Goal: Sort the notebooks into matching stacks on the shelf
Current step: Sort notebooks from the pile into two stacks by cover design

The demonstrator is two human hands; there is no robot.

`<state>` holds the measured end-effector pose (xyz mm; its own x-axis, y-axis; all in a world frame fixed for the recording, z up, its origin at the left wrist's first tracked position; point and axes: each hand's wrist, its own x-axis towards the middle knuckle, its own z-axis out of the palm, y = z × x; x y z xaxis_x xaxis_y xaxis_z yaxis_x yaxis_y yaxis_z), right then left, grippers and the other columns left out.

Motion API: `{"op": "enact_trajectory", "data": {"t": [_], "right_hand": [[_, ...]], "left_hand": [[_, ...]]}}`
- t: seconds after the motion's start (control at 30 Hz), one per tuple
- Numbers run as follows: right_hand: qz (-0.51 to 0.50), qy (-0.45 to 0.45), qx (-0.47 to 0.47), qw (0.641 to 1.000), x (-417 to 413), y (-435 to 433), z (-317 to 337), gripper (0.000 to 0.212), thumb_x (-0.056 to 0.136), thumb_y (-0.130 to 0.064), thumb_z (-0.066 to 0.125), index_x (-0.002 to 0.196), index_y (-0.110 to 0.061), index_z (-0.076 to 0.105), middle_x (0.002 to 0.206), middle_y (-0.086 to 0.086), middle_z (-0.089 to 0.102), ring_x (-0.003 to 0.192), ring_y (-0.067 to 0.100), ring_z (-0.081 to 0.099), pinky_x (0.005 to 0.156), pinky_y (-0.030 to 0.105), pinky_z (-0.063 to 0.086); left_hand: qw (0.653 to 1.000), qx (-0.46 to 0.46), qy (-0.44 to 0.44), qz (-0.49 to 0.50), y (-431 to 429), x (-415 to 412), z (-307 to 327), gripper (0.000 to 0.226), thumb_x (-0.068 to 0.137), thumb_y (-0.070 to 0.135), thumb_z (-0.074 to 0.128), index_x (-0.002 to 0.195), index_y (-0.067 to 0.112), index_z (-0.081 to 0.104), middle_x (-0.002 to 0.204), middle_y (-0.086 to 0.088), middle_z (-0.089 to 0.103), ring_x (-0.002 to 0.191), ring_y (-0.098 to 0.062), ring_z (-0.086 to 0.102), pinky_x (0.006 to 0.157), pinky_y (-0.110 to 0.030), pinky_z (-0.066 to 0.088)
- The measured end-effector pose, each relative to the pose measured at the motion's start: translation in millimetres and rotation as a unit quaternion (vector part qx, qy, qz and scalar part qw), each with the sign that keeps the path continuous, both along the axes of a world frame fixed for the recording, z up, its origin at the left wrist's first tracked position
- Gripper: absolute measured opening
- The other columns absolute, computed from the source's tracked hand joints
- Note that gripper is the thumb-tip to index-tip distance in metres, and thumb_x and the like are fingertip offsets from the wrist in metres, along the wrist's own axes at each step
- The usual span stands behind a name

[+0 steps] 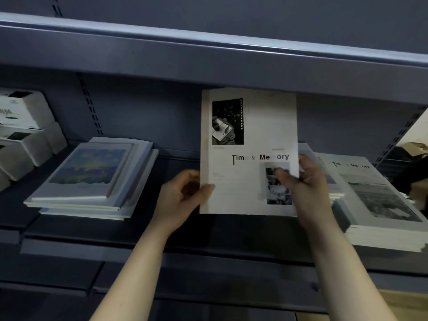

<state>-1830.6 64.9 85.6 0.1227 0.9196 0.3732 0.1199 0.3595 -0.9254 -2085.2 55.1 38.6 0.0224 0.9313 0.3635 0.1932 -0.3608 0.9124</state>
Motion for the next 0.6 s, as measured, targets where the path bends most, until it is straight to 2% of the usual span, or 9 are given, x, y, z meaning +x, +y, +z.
{"op": "enact_trajectory", "data": {"t": [0.1, 0.2, 0.27, 0.37, 0.47, 0.6], "right_hand": [[-0.025, 0.009, -0.019, 0.999, 19, -3, 2, 0.027, 0.085, 0.0, 0.064, 0.104, -0.019, 0.069, 0.096, -0.006, 0.076, 0.09, 0.012, 0.071, 0.068, 0.021, 0.054], [-0.048, 0.012, -0.043, 0.998, 44, -9, 5, 0.027, 0.084, -0.003, 0.066, 0.098, -0.025, 0.073, 0.094, -0.004, 0.076, 0.086, 0.016, 0.073, 0.069, 0.032, 0.054], [-0.059, 0.036, -0.061, 0.996, 64, -14, 8, 0.025, 0.083, -0.004, 0.067, 0.095, -0.025, 0.074, 0.092, -0.001, 0.077, 0.081, 0.018, 0.074, 0.062, 0.032, 0.056], [-0.077, 0.052, -0.081, 0.992, 97, -21, 14, 0.023, 0.084, -0.004, 0.066, 0.092, -0.024, 0.074, 0.086, 0.002, 0.077, 0.073, 0.02, 0.074, 0.052, 0.027, 0.055], [-0.108, 0.054, -0.098, 0.988, 132, -26, 17, 0.024, 0.085, -0.002, 0.065, 0.091, -0.024, 0.075, 0.082, 0.001, 0.077, 0.066, 0.019, 0.073, 0.048, 0.028, 0.054], [-0.147, 0.067, -0.136, 0.977, 183, -35, 17, 0.025, 0.084, -0.005, 0.067, 0.108, -0.014, 0.07, 0.09, 0.007, 0.076, 0.07, 0.024, 0.073, 0.052, 0.033, 0.056]], "left_hand": [[0.999, -0.011, 0.038, 0.003, 2, 10, -1, 0.03, 0.081, 0.054, 0.065, 0.103, 0.033, 0.065, 0.098, 0.018, 0.069, 0.092, 0.0, 0.065, 0.075, -0.014, 0.052], [0.995, -0.008, 0.099, 0.012, 6, 18, -7, 0.028, 0.09, 0.055, 0.05, 0.104, 0.034, 0.063, 0.096, 0.019, 0.069, 0.092, 0.002, 0.064, 0.081, -0.019, 0.052], [0.986, -0.013, 0.164, 0.015, 8, 26, -14, 0.031, 0.093, 0.05, 0.043, 0.113, 0.033, 0.059, 0.105, 0.015, 0.068, 0.096, 0.003, 0.062, 0.087, -0.02, 0.05], [0.962, -0.014, 0.273, 0.017, 14, 39, -25, 0.038, 0.097, 0.041, 0.043, 0.13, 0.026, 0.051, 0.126, 0.005, 0.06, 0.111, -0.007, 0.056, 0.096, -0.025, 0.044], [0.929, -0.017, 0.369, 0.025, 20, 55, -33, 0.043, 0.097, 0.045, 0.04, 0.137, 0.029, 0.043, 0.137, 0.001, 0.051, 0.124, -0.018, 0.047, 0.105, -0.038, 0.036], [0.899, -0.011, 0.436, 0.047, 24, 69, -47, 0.046, 0.097, 0.045, 0.039, 0.141, 0.03, 0.038, 0.147, 0.002, 0.038, 0.134, -0.02, 0.035, 0.108, -0.039, 0.024]]}}
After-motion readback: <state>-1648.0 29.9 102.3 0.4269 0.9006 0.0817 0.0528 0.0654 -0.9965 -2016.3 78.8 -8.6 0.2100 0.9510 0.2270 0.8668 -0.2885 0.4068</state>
